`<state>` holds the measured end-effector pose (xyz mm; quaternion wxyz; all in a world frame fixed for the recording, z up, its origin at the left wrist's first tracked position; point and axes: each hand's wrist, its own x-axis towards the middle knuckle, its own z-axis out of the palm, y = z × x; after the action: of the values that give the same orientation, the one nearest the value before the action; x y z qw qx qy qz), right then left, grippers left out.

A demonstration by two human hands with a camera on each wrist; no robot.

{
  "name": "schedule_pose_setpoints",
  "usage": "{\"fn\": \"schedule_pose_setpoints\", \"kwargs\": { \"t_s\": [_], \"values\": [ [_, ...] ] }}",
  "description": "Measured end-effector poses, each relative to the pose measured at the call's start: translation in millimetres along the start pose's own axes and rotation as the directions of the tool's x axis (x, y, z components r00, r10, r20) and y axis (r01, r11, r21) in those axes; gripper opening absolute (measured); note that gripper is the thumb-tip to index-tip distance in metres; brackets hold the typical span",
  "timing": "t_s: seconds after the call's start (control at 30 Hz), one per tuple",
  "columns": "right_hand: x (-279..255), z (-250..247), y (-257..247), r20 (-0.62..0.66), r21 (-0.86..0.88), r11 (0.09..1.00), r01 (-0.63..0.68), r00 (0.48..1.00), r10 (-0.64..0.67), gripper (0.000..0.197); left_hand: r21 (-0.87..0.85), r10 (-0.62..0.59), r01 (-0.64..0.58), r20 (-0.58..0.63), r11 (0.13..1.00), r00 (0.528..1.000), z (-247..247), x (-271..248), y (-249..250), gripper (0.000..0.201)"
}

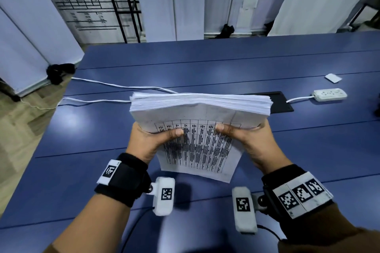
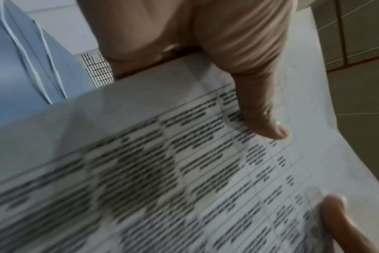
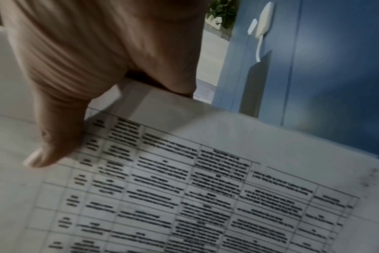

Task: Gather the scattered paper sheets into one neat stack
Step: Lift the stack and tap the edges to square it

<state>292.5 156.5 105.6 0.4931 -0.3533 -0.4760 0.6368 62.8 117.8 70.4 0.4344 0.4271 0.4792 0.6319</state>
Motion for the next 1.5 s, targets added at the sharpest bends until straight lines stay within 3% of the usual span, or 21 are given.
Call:
{"fn": "schedule_pose_setpoints", "kwargs": {
  "t_s": [0.1, 0.2, 0.53, 0.67, 0.77, 0.93, 1.03, 1.1, 1.17, 1.2, 1.27, 1.3, 1.33, 1.37, 1.4, 1.43, 1.5],
  "values": [
    [-4.5, -1.7, 4.6, -0.056, -0.005, 1.0, 0.025, 0.998, -0.025, 0.025, -0.01, -0.036, 0.036, 0.03, 0.999, 0.999, -2.2, -1.1, 0.5, 0.064],
    [-7.5, 1.4, 11.3, -0.108, 0.005, 0.999, 0.044, 0.993, -0.043, 0.027, -0.022, -0.041, 0.043, 0.083, 0.999, 0.996, 7.1, -3.8, 0.7, 0.059],
    [-8.3, -11.7, -9.3, 0.093, -0.095, 0.994, 0.06, 0.994, -0.051, 0.034, -0.065, -0.059, 0.069, 0.143, 0.995, 0.988, 2.8, 1.0, 4.3, 0.062],
    [-2.3, -14.9, -12.0, 0.085, -0.141, 0.988, 0.063, 0.995, -0.051, 0.034, -0.031, -0.057, 0.062, 0.15, 0.998, 0.987, 3.2, 3.5, 4.1, 0.067],
    [-5.3, -8.0, -12.4, 0.094, -0.182, 0.981, 0.061, 0.995, -0.045, 0.03, -0.048, -0.036, 0.041, 0.11, 0.998, 0.993, 3.5, 3.6, 3.4, 0.063],
    [-6.5, -1.7, -13.3, -0.032, 0.009, 1.0, -0.001, 0.999, 0.001, 0.028, -0.062, -0.08, 0.085, 0.075, 0.994, 0.994, 6.6, -0.2, -1.3, 0.055],
    [-7.5, 7.8, -16.5, -0.034, -0.068, 0.998, 0.014, 0.999, -0.016, 0.027, -0.054, -0.076, 0.074, -0.048, 0.996, 0.996, 13.3, -2.5, -4.6, 0.035],
    [-7.6, 5.9, -25.2, -0.073, -0.061, 0.998, 0.027, 0.997, -0.031, 0.025, -0.056, -0.079, 0.076, -0.072, 0.996, 0.994, 12.1, -4.7, -3.9, 0.034],
    [-5.2, 3.0, -37.8, -0.087, -0.24, 0.965, 0.1, 0.988, -0.124, 0.025, -0.045, -0.084, 0.081, -0.066, 0.996, 0.994, 11.8, -7.3, -2.8, 0.039],
    [-3.1, 3.2, -44.6, -0.042, -0.427, 0.891, 0.157, 0.98, -0.193, 0.026, -0.04, -0.082, 0.08, -0.059, 0.996, 0.995, 12.6, -8.7, -2.2, 0.039],
    [1.5, 9.1, -57.3, 0.123, -0.728, 0.644, 0.235, 0.969, -0.215, 0.03, -0.035, -0.075, 0.073, -0.051, 0.997, 0.996, 14.7, -9.7, -0.8, 0.039],
    [3.0, 15.9, -63.4, 0.202, -0.855, 0.452, 0.254, 0.966, -0.16, 0.036, -0.041, -0.068, 0.066, -0.051, 0.997, 0.996, 14.8, -9.8, -1.0, 0.037],
    [4.6, 24.2, -66.9, 0.256, -0.942, 0.202, 0.267, 0.963, -0.082, 0.044, -0.049, -0.067, 0.064, -0.055, 0.997, 0.996, 14.4, -9.3, -1.9, 0.037],
    [5.7, 34.4, -69.3, 0.281, -0.959, -0.051, 0.279, 0.96, -0.02, 0.05, -0.051, -0.068, 0.065, -0.055, 0.997, 0.996, 14.4, -9.6, -1.3, 0.037],
    [6.8, 44.0, -69.5, 0.309, -0.926, -0.223, 0.304, 0.951, 0.01, 0.05, -0.051, -0.071, 0.069, -0.047, 0.996, 0.996, 14.5, -10.1, -0.6, 0.037],
    [7.6, 52.7, -68.1, 0.342, -0.899, -0.287, 0.332, 0.94, 0.015, 0.046, -0.051, -0.07, 0.069, -0.032, 0.996, 0.997, 14.2, -10.7, -1.1, 0.036],
    [9.1, 66.4, -60.5, 0.403, -0.879, -0.282, 0.384, 0.915, -0.009, 0.029, -0.045, -0.068, 0.067, -0.017, 0.997, 0.998, 12.5, -11.2, -2.8, 0.038]
  ]
}}
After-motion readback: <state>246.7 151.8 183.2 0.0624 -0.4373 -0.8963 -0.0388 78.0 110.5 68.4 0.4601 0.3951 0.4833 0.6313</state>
